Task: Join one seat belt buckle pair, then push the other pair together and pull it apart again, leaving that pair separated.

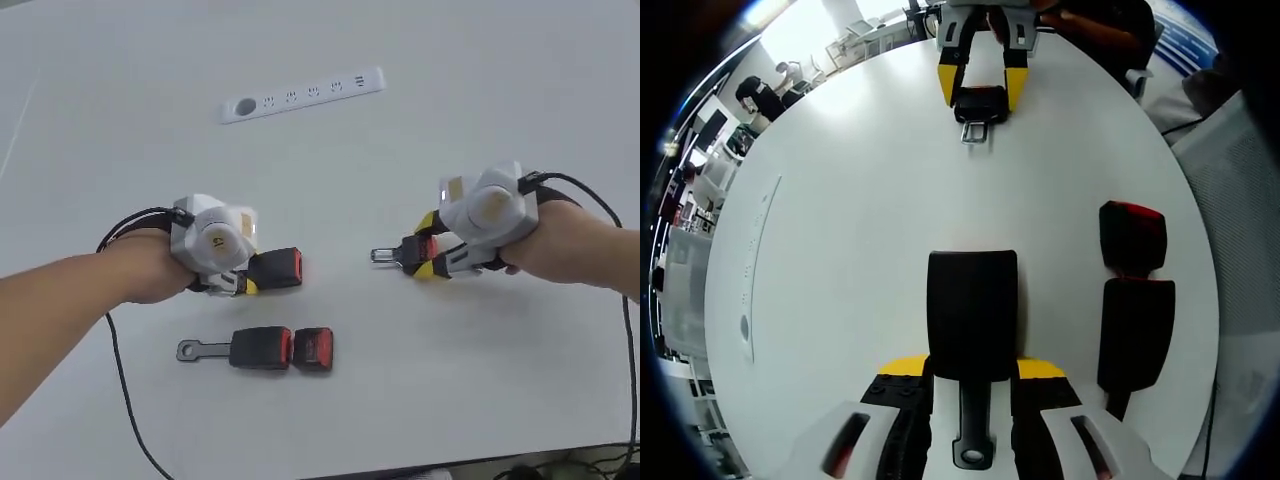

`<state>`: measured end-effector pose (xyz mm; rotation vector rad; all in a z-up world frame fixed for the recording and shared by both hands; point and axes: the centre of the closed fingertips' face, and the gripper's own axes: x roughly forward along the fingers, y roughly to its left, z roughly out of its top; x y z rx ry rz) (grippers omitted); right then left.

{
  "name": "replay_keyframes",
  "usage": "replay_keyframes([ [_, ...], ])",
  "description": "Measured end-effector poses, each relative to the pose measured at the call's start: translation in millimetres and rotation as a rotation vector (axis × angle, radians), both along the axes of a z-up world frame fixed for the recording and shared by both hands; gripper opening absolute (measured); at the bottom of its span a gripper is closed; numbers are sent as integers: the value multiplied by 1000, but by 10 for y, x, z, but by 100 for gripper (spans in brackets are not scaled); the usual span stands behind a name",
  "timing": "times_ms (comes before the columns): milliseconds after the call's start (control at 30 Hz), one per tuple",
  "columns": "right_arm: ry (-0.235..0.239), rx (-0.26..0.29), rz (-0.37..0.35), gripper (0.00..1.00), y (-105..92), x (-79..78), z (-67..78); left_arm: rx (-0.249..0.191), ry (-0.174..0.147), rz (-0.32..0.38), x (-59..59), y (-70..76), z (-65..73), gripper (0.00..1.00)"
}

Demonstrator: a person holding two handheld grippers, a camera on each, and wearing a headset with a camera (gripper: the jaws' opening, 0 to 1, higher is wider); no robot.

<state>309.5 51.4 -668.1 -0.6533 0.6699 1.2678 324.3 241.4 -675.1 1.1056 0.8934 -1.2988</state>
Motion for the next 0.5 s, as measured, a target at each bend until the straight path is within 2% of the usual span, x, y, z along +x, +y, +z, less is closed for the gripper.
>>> replay_keyframes([
  [200, 2, 27, 12, 33, 235, -30, 4, 2, 1, -1, 2, 2, -1, 30],
  [500, -12, 60, 26, 33, 591, 29, -25, 4, 4, -5, 22, 22, -20, 30],
])
